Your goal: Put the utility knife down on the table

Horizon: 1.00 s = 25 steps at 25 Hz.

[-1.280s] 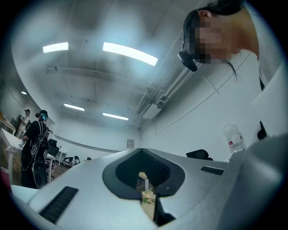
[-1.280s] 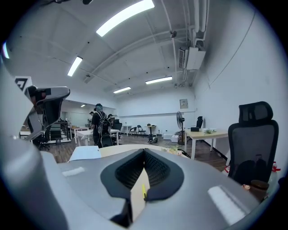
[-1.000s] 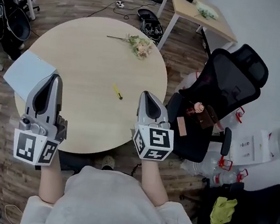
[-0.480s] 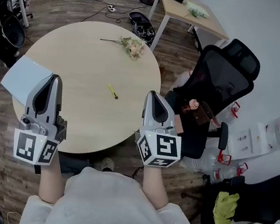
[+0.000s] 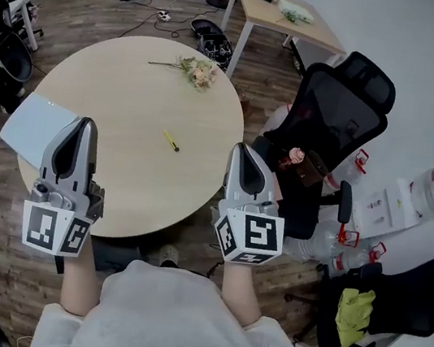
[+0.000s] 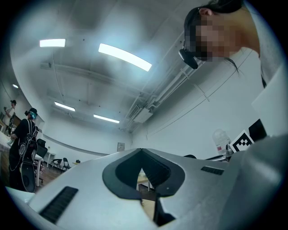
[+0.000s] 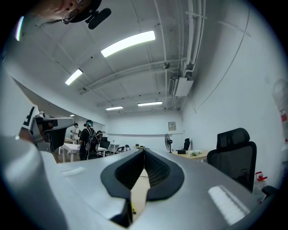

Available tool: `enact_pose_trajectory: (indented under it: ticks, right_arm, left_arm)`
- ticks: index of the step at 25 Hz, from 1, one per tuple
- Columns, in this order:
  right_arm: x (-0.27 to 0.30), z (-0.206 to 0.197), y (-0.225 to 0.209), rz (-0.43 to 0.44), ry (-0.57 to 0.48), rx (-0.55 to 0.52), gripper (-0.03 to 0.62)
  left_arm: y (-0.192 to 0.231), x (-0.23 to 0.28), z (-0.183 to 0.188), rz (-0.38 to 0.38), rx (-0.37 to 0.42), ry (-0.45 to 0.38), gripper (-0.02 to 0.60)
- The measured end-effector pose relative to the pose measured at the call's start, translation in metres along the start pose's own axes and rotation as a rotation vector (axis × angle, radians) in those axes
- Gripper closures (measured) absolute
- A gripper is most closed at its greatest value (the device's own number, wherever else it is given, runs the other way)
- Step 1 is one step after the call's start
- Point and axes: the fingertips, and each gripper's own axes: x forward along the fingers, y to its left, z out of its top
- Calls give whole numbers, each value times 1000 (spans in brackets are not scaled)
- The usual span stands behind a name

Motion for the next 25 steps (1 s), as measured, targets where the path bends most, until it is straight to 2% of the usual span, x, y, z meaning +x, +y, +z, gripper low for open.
enact_pose_trajectory:
  ticks: [25]
  right_arm:
    - [-9,2,16,17,-7,21,583]
  left_arm:
    - [3,-9,2,-17,-26,-4,574]
